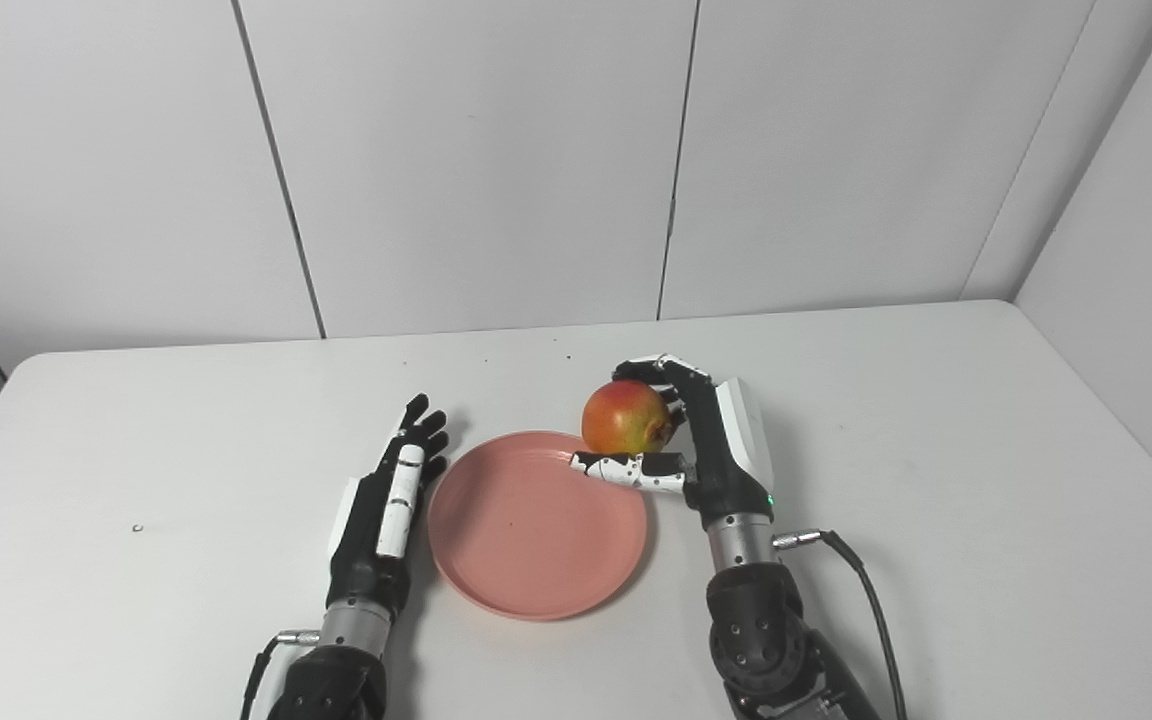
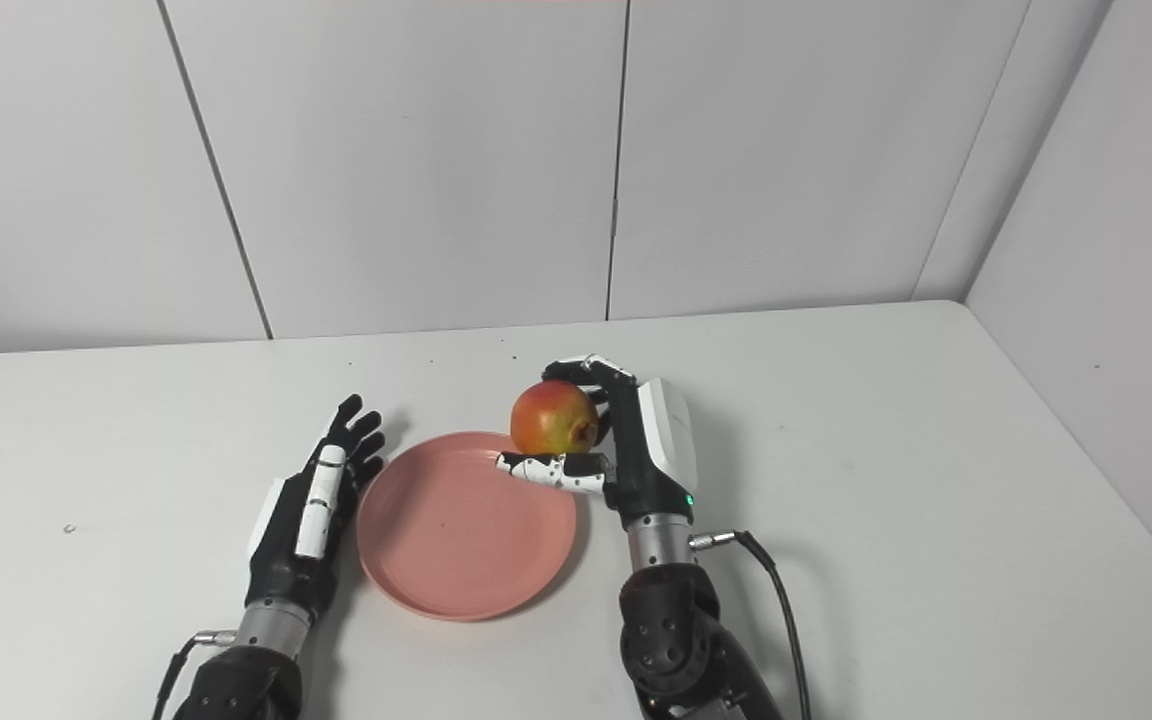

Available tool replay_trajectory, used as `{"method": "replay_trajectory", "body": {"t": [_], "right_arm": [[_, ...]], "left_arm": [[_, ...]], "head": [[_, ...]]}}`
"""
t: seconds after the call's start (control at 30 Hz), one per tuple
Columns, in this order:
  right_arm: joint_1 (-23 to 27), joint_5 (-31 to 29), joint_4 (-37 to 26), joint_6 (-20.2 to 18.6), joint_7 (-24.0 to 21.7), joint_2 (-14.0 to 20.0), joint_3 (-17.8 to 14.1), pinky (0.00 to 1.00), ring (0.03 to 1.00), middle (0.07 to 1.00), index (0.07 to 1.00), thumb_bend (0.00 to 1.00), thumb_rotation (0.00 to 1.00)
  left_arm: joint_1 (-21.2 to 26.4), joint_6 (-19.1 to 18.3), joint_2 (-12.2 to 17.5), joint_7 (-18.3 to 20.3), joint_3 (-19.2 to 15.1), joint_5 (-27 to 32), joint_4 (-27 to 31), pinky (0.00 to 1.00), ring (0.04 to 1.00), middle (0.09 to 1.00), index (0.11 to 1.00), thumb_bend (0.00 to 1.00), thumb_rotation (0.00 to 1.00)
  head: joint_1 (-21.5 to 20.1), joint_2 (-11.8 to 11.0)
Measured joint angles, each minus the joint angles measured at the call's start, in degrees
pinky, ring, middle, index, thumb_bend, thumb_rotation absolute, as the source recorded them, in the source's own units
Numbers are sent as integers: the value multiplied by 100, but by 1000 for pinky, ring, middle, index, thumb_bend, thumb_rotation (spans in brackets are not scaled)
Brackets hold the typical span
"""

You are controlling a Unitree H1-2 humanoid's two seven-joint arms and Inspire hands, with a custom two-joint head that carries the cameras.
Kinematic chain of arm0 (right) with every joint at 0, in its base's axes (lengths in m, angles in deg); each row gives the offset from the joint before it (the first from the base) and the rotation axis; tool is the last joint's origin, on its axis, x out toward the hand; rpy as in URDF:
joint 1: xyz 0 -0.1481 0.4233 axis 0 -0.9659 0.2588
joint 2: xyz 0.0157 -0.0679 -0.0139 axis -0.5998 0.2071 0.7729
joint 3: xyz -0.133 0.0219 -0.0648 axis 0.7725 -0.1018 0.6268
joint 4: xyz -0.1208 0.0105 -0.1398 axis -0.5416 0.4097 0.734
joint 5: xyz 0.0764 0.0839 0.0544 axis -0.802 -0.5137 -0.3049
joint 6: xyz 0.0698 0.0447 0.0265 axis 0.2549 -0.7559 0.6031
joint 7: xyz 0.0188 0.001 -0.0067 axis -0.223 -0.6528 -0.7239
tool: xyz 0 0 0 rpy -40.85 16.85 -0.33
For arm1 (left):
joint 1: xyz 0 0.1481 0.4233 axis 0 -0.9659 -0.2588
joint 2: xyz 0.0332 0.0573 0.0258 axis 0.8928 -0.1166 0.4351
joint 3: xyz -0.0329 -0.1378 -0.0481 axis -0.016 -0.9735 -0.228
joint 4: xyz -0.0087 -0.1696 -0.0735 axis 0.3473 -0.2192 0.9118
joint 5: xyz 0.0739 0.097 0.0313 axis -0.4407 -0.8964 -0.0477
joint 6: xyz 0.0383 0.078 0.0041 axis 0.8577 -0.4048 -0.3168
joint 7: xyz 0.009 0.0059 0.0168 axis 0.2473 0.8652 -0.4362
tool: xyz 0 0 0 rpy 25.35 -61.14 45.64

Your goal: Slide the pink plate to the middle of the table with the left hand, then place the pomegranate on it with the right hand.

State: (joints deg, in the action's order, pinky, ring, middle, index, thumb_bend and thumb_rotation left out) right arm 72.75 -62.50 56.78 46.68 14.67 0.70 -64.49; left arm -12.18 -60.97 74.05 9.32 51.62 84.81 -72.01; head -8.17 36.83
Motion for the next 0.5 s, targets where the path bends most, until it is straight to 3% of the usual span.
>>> {"method": "replay_trajectory", "body": {"t": [0.5], "right_arm": [[-120, 108, -6, 76, -604, -32, 352, 251, 413, 504, 489, 514, 0]], "left_arm": [[0, -2, -44, -55, 31, -63, 0, 914, 930, 932, 926, 433, 1000]], "head": [[211, -9]]}}
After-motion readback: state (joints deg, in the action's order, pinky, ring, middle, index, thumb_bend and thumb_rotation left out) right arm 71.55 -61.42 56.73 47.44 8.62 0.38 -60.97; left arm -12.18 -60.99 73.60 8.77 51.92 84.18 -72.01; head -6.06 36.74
